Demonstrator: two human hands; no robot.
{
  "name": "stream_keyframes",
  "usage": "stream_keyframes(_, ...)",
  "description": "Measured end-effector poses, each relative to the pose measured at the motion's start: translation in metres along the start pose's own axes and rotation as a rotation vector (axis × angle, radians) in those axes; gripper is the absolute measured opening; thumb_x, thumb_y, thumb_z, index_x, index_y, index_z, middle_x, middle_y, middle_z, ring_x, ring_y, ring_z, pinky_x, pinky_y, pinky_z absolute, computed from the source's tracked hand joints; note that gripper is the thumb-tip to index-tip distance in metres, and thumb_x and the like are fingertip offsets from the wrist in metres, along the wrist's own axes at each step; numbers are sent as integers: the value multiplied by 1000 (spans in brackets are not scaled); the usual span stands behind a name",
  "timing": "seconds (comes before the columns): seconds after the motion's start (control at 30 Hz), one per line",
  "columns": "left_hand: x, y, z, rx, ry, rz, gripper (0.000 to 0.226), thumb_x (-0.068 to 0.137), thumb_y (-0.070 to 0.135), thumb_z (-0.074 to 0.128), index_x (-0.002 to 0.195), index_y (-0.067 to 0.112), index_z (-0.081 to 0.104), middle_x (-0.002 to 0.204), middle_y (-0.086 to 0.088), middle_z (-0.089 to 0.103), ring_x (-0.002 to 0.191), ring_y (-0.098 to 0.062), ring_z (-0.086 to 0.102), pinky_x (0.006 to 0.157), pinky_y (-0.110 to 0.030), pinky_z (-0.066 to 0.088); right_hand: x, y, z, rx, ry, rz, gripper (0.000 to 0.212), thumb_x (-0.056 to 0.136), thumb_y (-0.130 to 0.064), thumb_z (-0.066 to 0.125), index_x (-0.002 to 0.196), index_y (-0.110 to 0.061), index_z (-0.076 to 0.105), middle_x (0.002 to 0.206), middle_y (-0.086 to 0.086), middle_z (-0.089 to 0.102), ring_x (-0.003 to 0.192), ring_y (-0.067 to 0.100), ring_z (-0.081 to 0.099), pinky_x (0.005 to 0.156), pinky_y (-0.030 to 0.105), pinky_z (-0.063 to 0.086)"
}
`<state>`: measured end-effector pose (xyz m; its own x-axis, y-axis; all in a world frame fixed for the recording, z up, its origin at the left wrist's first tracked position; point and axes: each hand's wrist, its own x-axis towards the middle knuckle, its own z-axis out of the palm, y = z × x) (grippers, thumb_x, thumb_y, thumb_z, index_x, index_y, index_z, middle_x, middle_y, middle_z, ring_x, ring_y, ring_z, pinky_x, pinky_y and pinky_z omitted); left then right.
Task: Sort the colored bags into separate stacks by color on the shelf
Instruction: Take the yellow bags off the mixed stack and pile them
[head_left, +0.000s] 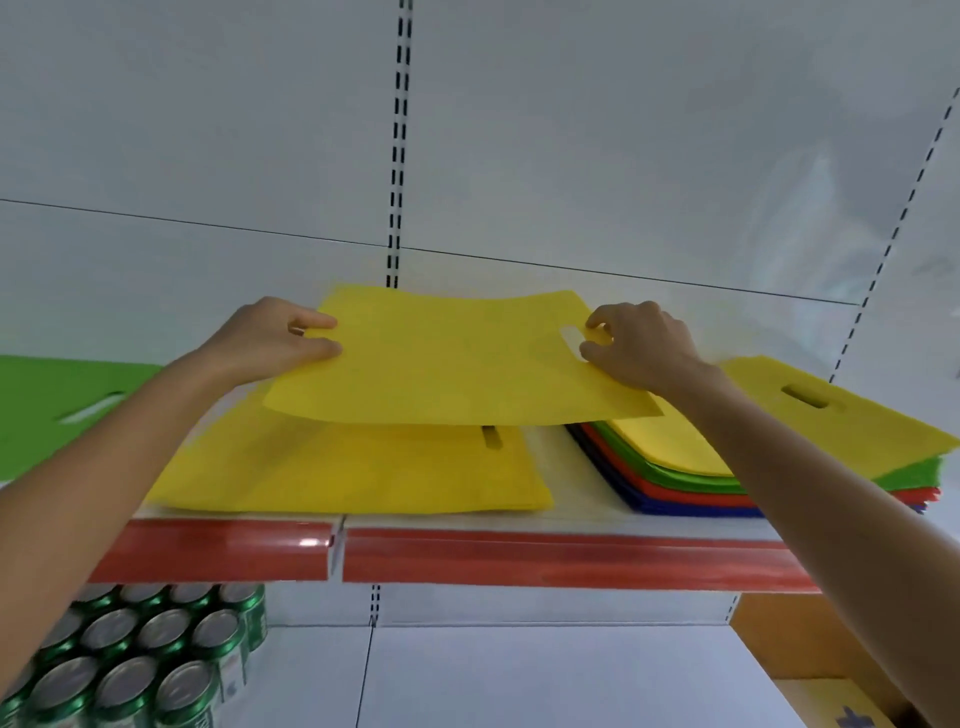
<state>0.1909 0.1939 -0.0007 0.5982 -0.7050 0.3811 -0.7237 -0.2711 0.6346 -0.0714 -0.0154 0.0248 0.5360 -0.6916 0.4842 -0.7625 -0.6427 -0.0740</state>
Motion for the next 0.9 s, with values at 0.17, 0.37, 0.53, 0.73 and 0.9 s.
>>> stream_keyframes(0.17,-11,-46,-24,86,10,-34,40,86,23,65,125,17,59,130,-10,55,119,-23,50,84,-25,35,-8,-54,25,45,-50,3,42,89,-39,55,129,-24,53,126,8,56,113,30,53,87,34,42)
stream_keyframes(0.37,-20,-80,-31,98,13,-69,37,86,22,64,122,13,61,128,-11,58,118,-25,51,92,-27,38,-20,-85,48,73,-140,22,42,89,-44,54,125,-24,55,126,8,57,113,30,54,87,35,43)
stream_keyframes(0.53,-23,-90,-32,131,10,-79,29,87,18,61,114,10,66,124,-11,61,117,-24,53,92,-26,39,-31,-94,59,42,-179,12,37,88,-38,56,122,-24,57,127,6,56,113,29,53,83,33,41)
stream_keyframes(0.73,-25,-98,-29,194,-7,-101,24,84,18,62,106,14,71,119,-8,64,102,-24,61,79,-27,44,-44,-94,68,25,-233,3,39,90,-45,52,120,-20,59,116,4,61,102,25,59,70,28,41)
stream_keyframes(0.9,-29,-103,-19,242,-46,-138,19,81,16,64,98,16,71,120,-11,61,96,-23,59,81,-31,45,-47,-91,74,45,-257,-1,37,91,-44,51,116,-19,61,116,6,60,99,26,60,70,30,44)
